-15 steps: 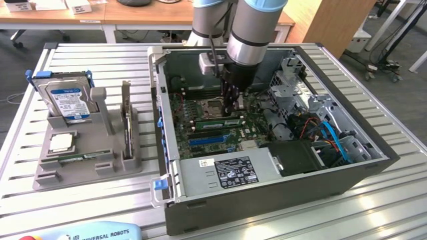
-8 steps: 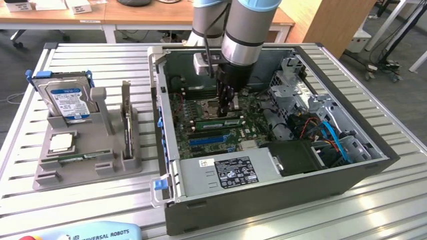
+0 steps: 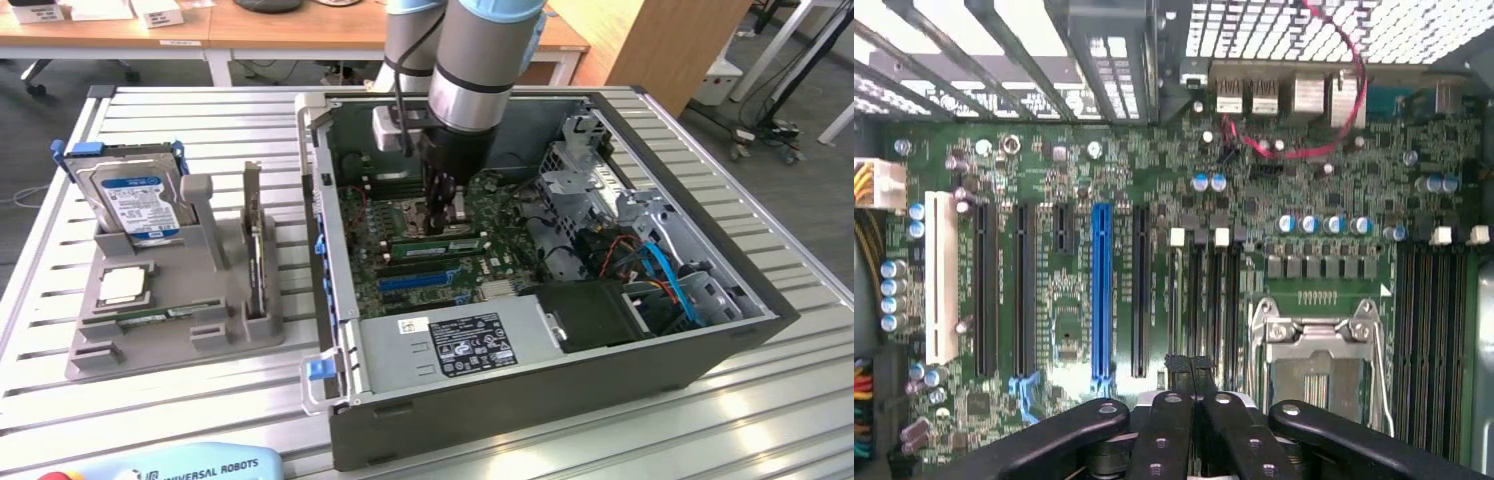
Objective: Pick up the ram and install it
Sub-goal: 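Press down the ram until it locks into place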
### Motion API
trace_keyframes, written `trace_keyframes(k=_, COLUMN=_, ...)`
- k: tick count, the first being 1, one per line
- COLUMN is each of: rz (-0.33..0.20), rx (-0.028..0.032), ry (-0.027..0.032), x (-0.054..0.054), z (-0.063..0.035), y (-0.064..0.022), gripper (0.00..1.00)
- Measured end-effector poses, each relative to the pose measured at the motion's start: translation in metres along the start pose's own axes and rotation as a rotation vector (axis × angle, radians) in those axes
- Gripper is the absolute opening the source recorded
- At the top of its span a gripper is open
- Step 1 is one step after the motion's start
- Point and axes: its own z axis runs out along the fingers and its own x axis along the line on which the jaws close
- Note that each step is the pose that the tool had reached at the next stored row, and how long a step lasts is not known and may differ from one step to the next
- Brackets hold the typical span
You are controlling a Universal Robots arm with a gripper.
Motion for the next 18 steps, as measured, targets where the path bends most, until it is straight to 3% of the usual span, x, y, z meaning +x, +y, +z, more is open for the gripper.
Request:
trace_keyframes(k=5, rz=0.000, rx=0.0004, ry=-0.0001, x=0.0000, z=0.0003, y=0.0079, gripper=0.10)
trace_keyframes(k=18, rz=0.000, rx=0.0003, ry=0.0001, x=0.0010, z=0.0003, y=0.0110, gripper=0.10)
